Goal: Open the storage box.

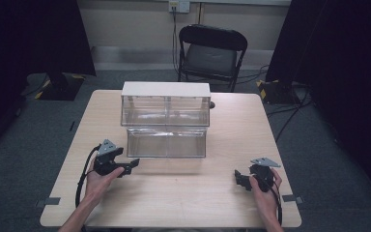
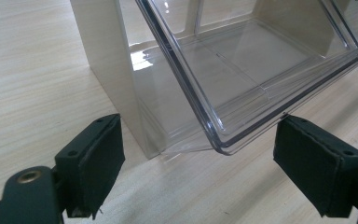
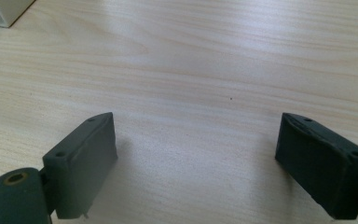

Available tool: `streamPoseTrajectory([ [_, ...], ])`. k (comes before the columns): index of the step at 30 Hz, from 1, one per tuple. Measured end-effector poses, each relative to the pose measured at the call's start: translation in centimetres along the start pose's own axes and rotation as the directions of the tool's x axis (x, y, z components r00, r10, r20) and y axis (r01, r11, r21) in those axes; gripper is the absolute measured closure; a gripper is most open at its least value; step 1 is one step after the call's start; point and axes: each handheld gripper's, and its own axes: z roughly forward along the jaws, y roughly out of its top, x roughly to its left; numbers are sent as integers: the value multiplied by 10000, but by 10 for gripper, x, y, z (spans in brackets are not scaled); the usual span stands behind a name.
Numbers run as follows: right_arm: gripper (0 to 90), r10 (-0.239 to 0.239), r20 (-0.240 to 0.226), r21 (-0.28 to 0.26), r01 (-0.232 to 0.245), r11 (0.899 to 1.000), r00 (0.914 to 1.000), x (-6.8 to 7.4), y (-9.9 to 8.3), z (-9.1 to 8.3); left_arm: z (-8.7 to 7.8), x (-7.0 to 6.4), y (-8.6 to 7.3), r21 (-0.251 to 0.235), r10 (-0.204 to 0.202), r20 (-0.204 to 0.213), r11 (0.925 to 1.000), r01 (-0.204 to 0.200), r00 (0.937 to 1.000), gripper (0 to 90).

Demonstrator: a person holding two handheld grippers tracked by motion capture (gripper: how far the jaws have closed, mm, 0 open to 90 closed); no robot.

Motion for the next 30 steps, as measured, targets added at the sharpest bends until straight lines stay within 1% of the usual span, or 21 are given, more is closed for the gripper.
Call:
streamPoseTrajectory([
  [3,117,1,0,1,-1,10000,10000,0,0,0,0,-1,0,-5,-15,-38,10000,15,10000,162],
  [4,116,0,1,2,0,10000,10000,0,0,0,-1,-1,0,-16,68,-63,10000,-68,10000,163],
  [6,117,1,1,2,-1,10000,10000,0,0,0,-2,-1,0,-107,36,51,9999,-35,10000,155],
  [7,117,0,0,1,0,10000,10000,0,0,0,-3,-1,0,-127,178,-4,9998,-178,9998,158],
  [15,117,-2,0,2,2,10000,10000,0,0,0,-3,-2,0,-186,115,46,9998,-114,9999,157],
  [18,116,-1,4,1,1,10000,10000,0,0,0,-4,-2,1,-257,239,-27,9994,-240,9997,157],
  [21,117,3,3,3,-3,10000,10000,0,0,0,-4,-2,1,-320,290,8,9991,-290,9996,157],
  [22,117,1,0,3,-1,10000,10000,0,0,0,-4,-2,1,-348,208,13,9992,-208,9998,157],
  [25,117,0,-1,3,0,10000,10000,0,0,0,-5,-2,1,-439,189,-11,9989,-189,9998,157],
  [26,117,0,-1,4,0,10000,10000,0,0,0,-5,-1,1,-494,124,25,9987,-123,9999,157],
  [30,116,2,-2,3,-2,10000,10000,0,0,0,-4,-1,1,-444,125,41,9989,-123,9999,157],
])
